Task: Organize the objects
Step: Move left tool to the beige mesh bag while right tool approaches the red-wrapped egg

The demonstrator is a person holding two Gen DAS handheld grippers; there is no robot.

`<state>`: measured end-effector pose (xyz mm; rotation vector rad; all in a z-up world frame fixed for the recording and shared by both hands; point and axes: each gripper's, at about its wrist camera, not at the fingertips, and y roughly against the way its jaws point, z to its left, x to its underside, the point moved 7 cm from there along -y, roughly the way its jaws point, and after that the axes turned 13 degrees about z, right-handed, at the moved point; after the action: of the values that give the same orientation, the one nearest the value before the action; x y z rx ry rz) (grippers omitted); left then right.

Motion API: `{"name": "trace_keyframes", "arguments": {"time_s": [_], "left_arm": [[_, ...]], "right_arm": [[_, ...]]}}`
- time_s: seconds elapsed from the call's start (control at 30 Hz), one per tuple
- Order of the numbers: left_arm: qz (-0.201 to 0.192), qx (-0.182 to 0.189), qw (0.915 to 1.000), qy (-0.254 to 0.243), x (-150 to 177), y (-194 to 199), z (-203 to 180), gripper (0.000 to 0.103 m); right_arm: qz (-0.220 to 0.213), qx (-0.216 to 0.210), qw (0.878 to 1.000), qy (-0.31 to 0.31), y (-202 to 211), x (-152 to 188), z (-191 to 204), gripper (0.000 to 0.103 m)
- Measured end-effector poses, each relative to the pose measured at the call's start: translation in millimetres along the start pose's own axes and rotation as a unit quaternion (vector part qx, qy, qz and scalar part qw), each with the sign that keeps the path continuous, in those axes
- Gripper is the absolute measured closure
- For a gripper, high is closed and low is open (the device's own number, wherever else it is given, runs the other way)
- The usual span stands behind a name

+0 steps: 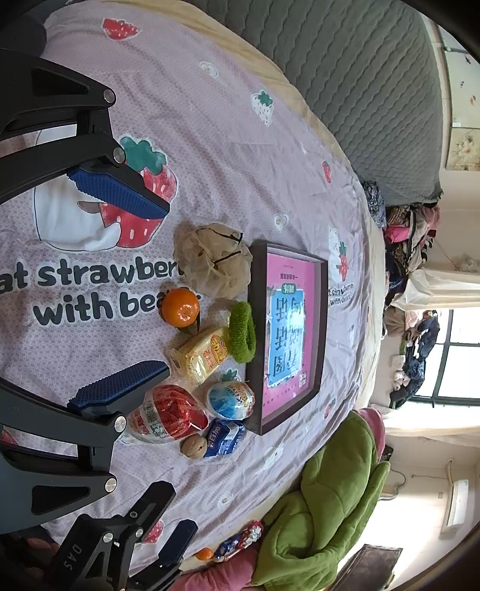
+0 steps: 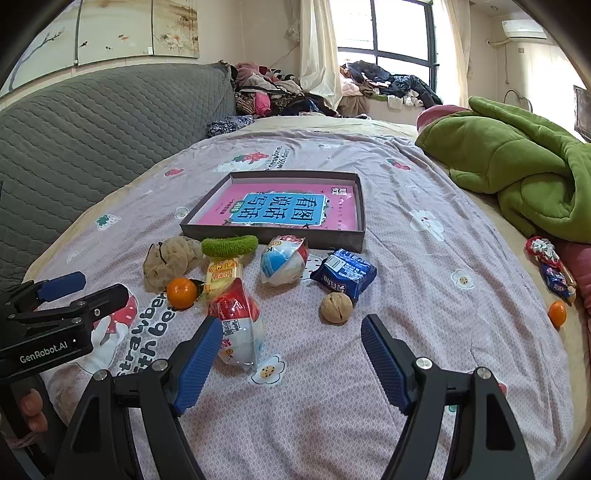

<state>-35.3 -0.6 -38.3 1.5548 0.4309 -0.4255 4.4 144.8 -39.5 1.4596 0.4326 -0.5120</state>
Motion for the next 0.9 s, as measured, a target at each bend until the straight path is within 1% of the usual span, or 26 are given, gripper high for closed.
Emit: {"name": "trace_keyframes", "arguments": {"time_s": [0.43,0.9], "left_arm": [[-0.003,0.008,1.0,-0.003,0,4,-2,0.023],[0.007,0.009,0.9999,-0.004,5,-2,-1,0.023]], "right_arm": [[-0.013,0.005,1.0,0.01,9,-3,3,0.026],[-0.015,0.008,1.0,0.002,12,-1,-6,0.026]]}}
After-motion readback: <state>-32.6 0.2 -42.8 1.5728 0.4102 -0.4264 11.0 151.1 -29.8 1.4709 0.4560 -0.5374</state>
